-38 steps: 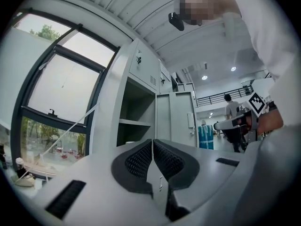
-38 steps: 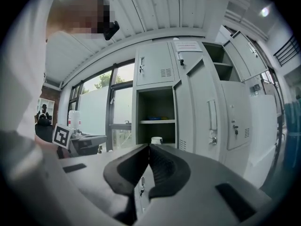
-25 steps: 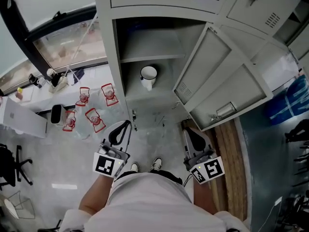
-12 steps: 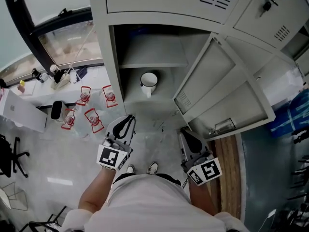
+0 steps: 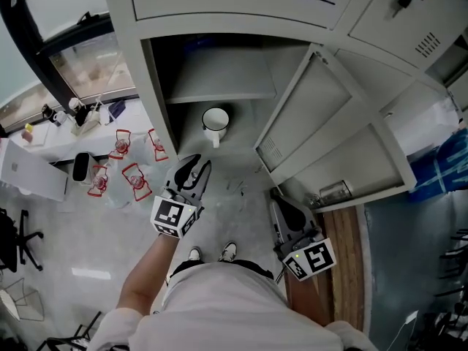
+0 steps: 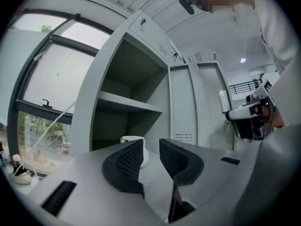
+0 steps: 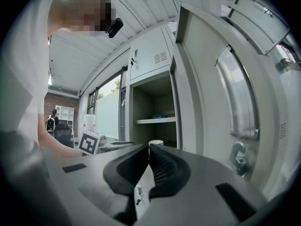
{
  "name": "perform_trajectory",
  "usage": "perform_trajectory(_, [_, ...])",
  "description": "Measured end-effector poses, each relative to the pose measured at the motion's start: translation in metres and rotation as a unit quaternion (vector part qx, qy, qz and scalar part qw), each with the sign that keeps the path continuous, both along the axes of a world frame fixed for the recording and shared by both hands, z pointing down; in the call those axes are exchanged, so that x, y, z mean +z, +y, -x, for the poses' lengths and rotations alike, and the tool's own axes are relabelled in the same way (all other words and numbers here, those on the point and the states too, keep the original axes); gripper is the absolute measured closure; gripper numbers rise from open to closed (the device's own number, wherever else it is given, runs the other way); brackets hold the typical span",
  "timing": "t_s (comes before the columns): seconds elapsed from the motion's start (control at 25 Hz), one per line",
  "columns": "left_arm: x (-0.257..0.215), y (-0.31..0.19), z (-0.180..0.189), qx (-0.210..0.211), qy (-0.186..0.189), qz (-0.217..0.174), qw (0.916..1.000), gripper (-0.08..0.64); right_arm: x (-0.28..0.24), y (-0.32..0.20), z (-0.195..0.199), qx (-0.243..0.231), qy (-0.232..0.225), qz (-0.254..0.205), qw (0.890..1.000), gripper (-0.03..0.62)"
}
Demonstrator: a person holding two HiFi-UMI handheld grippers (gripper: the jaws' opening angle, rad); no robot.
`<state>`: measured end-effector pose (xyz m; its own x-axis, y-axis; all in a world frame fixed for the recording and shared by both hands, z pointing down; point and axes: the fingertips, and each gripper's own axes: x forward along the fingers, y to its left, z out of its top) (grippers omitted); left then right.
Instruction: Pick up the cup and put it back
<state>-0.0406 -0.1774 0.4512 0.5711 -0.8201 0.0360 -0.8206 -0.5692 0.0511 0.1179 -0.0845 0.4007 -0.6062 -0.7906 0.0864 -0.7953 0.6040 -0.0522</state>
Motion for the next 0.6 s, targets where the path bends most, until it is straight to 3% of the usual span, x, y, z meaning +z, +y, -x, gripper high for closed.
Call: perform_trajectory(0.6, [0.038, -0.050, -0.021, 0.001, -0.004, 0.062, 0.9981, 0.417, 0.006, -0.004, -0.006, -0.005, 0.002, 0.008, 1.000, 0.574])
